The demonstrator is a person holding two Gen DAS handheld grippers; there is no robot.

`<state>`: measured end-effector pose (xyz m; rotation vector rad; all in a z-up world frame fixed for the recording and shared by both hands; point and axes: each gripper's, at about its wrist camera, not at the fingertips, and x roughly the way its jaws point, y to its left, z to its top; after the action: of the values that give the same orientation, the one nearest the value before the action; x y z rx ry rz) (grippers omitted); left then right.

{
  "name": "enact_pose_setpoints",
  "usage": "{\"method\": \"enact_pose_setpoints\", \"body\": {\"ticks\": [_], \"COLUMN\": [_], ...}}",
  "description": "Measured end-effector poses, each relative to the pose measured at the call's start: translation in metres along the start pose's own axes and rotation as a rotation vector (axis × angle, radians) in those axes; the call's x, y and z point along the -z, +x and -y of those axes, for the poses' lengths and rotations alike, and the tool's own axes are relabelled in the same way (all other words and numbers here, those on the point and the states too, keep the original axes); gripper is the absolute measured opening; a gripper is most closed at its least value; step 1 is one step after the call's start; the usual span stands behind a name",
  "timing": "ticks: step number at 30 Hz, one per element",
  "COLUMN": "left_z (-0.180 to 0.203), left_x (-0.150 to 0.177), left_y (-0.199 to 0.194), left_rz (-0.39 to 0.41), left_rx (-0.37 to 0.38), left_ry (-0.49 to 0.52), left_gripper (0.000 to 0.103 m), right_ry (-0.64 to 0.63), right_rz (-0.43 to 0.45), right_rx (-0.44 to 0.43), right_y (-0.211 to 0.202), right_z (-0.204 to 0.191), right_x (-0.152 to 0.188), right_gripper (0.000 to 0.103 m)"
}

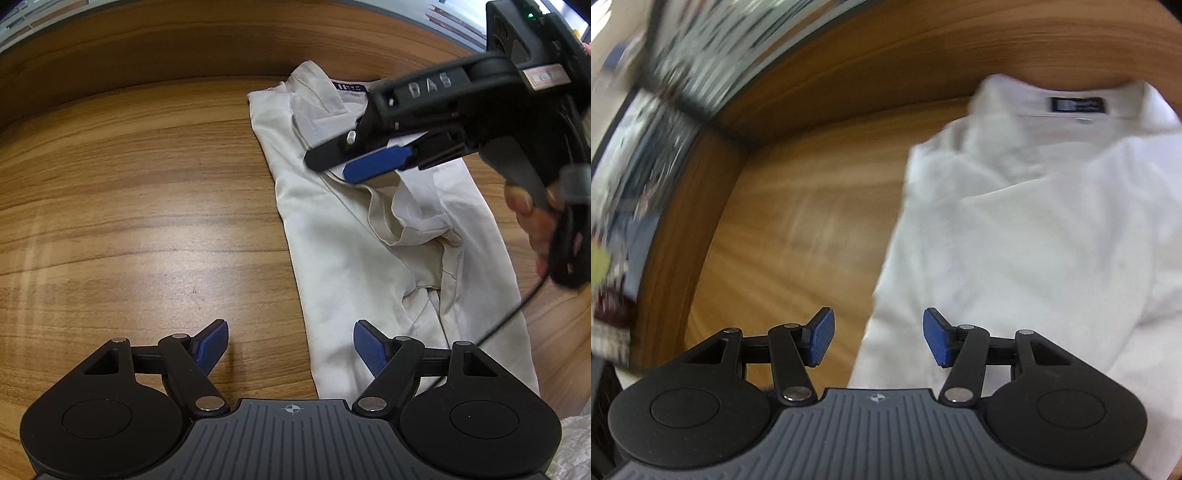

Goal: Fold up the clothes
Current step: 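Withdraw both open grippers above the lengthwise-folded shirt, then grasp the shirt hem with both grippers and lift it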

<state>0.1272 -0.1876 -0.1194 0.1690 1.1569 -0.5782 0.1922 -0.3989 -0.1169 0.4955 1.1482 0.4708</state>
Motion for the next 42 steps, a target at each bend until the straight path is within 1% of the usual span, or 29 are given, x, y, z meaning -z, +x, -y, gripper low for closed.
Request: {"method": "enact_pose_setpoints", "body": {"ticks": [5, 11, 14, 15, 17, 19, 22, 24, 25, 30, 36, 40, 42], "left_z": [0.001, 0.003, 0.006, 0.007, 0.010, 0.012, 0.015, 0.018, 0.019, 0.027, 0.039, 0.050, 0.055], "left_x": [0.002, 0.011, 0.022, 0.027, 0.039, 0.053, 0.076, 0.092, 0.100, 0.142, 0.199, 0.241, 0.262], "left_y": [-0.006, -0.018, -0.029, -0.033, -0.040, -0.045, -0.056, -0.063, -0.067, -0.087, -0.118, -0.124, -0.119], "left_rz": [0.025, 0.060, 0.074, 0.078, 0.084, 0.080, 0.086, 0.095, 0.098, 0.119, 0.151, 0.128, 0.106], "left_rx": [0.001, -0.005, 0.005, 0.014, 0.031, 0.049, 0.096, 0.100, 0.100, 0.052, 0.017, 0.008, -0.017], "left_ry": [0.014, 0.039, 0.059, 0.070, 0.102, 0.129, 0.151, 0.162, 0.168, 0.174, 0.099, 0.090, 0.095], "left_gripper": [0.077, 0.077, 0.078, 0.081, 0.083, 0.083, 0.083, 0.083, 0.083, 0.083, 0.083, 0.083, 0.083], "right_ry": [-0.077, -0.093, -0.092, -0.087, -0.071, -0.052, -0.024, -0.012, -0.009, -0.018, -0.064, -0.069, -0.067], "right_rz": [0.023, 0.114, 0.160, 0.176, 0.205, 0.230, 0.263, 0.281, 0.286, 0.285, 0.258, 0.242, 0.231], "right_rx": [0.054, 0.156, 0.218, 0.236, 0.272, 0.306, 0.349, 0.369, 0.372, 0.368, 0.341, 0.315, 0.302], "right_y": [-0.021, -0.066, -0.094, -0.101, -0.115, -0.127, -0.145, -0.154, -0.159, -0.179, -0.195, -0.204, -0.206], "right_z": [-0.024, -0.038, -0.037, -0.037, -0.037, -0.037, -0.034, -0.032, -0.032, -0.032, -0.031, -0.028, -0.026], "right_x": [0.018, 0.055, 0.080, 0.089, 0.109, 0.132, 0.170, 0.196, 0.209, 0.272, 0.344, 0.391, 0.414], "right_gripper": [0.060, 0.060, 0.061, 0.062, 0.064, 0.064, 0.064, 0.064, 0.064, 0.064, 0.064, 0.064, 0.064]}}
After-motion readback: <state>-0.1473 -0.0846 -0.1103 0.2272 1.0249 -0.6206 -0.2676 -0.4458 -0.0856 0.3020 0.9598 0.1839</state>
